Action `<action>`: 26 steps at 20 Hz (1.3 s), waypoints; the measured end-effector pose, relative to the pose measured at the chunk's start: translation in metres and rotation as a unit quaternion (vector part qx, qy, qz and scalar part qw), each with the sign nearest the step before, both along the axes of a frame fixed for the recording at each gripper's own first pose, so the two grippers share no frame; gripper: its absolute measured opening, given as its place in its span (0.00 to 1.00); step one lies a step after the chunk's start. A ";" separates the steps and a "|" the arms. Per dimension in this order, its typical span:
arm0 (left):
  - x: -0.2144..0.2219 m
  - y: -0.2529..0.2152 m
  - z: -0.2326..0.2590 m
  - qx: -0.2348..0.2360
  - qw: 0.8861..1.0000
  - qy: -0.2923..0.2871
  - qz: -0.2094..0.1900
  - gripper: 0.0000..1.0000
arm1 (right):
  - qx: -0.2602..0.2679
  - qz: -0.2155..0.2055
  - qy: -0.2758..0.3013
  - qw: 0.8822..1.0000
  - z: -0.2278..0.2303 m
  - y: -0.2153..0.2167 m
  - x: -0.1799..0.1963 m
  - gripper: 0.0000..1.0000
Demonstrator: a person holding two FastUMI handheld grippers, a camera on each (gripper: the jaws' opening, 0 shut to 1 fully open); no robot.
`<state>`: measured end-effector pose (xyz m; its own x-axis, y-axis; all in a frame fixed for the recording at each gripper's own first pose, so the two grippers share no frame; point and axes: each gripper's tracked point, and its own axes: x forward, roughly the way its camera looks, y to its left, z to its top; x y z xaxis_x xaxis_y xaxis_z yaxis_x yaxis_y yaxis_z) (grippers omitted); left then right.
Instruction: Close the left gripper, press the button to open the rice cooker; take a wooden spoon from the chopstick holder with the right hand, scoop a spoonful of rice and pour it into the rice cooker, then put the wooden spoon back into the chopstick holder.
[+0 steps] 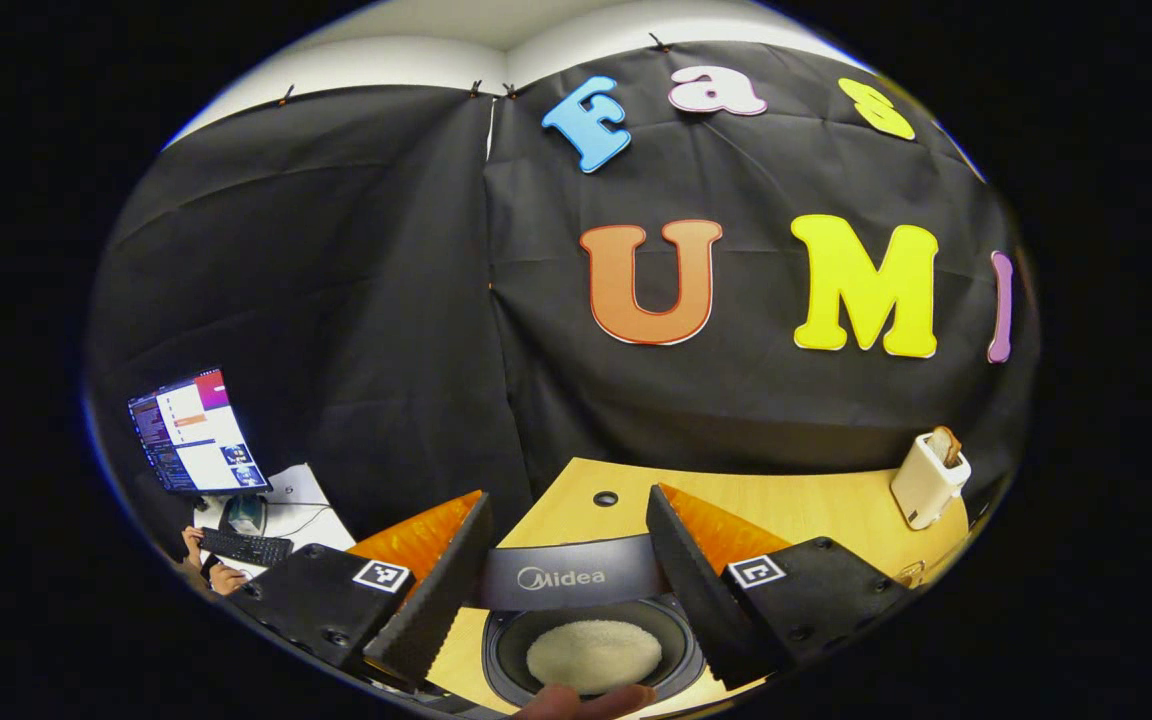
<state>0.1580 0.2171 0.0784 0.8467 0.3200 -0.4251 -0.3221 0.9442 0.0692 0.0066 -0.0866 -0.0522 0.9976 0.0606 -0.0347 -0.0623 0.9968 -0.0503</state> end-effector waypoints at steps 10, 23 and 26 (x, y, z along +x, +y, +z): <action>-0.079 -0.045 -0.055 -0.029 0.999 -0.026 0.011 0.94 | 0.016 0.021 0.010 1.000 -0.006 0.022 -0.008 0.95; -0.128 -0.072 -0.131 -0.013 0.997 -0.065 0.027 0.95 | 0.001 0.028 0.023 0.999 -0.020 0.039 -0.008 0.96; -0.134 -0.075 -0.148 -0.012 0.998 -0.060 0.032 0.96 | -0.003 0.027 0.026 0.999 -0.022 0.038 -0.007 0.95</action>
<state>0.0242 0.1423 -0.0695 0.8705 0.3655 -0.3297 -0.3862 0.9224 0.0030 -0.0009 -0.0490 -0.0742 0.9899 0.1130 -0.0861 -0.1177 0.9917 -0.0517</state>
